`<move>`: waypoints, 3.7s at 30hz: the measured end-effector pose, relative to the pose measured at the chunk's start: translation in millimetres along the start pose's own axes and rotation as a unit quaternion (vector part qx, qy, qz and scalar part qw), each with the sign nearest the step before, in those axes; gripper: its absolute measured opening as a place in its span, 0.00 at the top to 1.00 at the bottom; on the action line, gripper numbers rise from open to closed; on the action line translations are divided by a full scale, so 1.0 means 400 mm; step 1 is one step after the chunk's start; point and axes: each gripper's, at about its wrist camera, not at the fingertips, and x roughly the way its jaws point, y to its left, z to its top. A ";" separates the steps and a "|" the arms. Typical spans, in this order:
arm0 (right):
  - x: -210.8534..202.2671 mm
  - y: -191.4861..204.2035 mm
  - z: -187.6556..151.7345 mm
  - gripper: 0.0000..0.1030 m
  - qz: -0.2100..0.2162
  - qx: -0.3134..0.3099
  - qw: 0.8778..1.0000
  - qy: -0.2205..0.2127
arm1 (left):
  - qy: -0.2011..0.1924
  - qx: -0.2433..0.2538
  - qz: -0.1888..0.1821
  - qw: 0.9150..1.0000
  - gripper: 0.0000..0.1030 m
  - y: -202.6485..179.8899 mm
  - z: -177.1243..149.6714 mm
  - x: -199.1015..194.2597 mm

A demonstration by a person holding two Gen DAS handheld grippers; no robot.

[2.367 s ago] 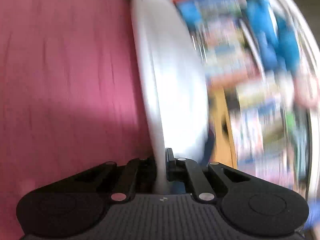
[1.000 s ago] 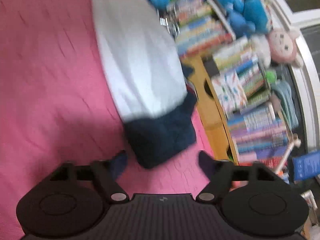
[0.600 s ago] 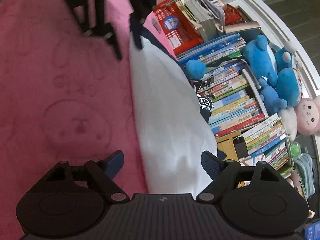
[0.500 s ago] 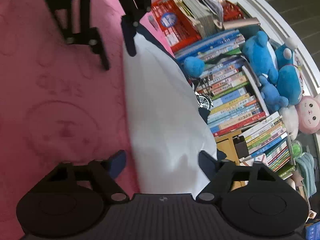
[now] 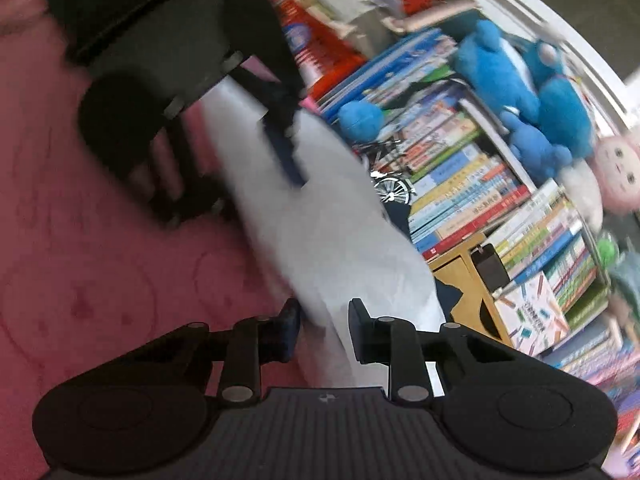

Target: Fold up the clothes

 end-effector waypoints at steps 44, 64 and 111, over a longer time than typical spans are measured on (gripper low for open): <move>-0.426 0.025 -0.010 0.03 -0.051 -0.100 0.991 -0.069 | 0.075 -0.278 0.116 0.951 0.58 0.197 -0.114 -0.484; -0.090 -0.040 -0.045 0.15 -0.136 0.051 0.989 -0.003 | 0.025 -0.192 0.030 0.981 0.57 0.081 0.014 -0.152; 0.016 -0.246 -0.157 0.00 -0.003 0.518 0.848 0.110 | 0.029 -0.392 -0.028 0.919 0.56 0.218 -0.095 -0.150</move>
